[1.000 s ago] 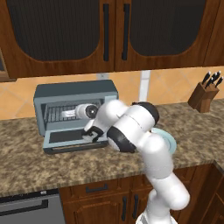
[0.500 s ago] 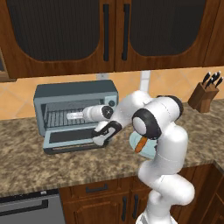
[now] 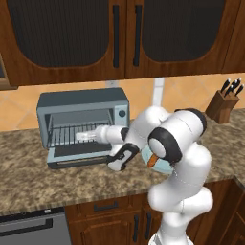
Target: Pick up the kebab skewer and baguette bread, and place them inside the toaster oven. Close the toaster oven door and start by setting the timer.
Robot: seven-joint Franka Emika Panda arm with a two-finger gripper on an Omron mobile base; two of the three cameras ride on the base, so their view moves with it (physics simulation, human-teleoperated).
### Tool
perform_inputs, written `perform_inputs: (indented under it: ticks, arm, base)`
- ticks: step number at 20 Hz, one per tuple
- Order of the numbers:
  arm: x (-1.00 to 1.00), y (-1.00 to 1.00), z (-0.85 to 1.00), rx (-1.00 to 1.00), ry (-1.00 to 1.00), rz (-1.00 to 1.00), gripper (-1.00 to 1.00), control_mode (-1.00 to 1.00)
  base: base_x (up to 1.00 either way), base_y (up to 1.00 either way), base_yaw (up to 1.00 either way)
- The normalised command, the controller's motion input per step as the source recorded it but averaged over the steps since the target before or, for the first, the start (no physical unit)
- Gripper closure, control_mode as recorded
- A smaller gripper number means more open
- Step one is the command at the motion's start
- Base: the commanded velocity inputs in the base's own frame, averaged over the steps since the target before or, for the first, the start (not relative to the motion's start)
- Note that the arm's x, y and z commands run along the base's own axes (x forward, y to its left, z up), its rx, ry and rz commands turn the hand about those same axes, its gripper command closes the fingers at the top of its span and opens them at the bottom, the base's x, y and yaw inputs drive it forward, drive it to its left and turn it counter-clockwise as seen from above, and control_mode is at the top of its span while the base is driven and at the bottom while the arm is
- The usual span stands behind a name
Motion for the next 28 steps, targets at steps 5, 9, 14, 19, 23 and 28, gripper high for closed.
perform_inputs:
  ticks: [5, 9, 14, 19, 23, 28]
  arm:
    - [-0.92, 0.01, 0.02, 0.0, 0.86, -0.16, -1.0, -1.0]
    - [-0.83, -0.02, 0.13, 0.0, 0.97, -0.17, -1.0, -1.0]
    - [-0.83, -0.05, 0.04, 0.0, 1.0, -0.19, -1.0, -1.0]
    - [-0.64, -0.05, 0.52, 0.0, 0.85, -0.24, -1.0, -1.0]
    - [-0.42, -0.03, 0.96, 0.0, 0.62, -0.24, -1.0, -1.0]
    - [-0.45, -0.11, 1.0, 0.0, 0.43, -0.2, -1.0, -1.0]
  base:
    - [0.0, 0.0, 0.0]
    - [0.0, 0.0, 0.0]
    - [0.0, 0.0, 0.0]
    - [0.0, 0.0, 0.0]
    - [0.0, 0.0, 0.0]
    - [0.0, 0.0, 0.0]
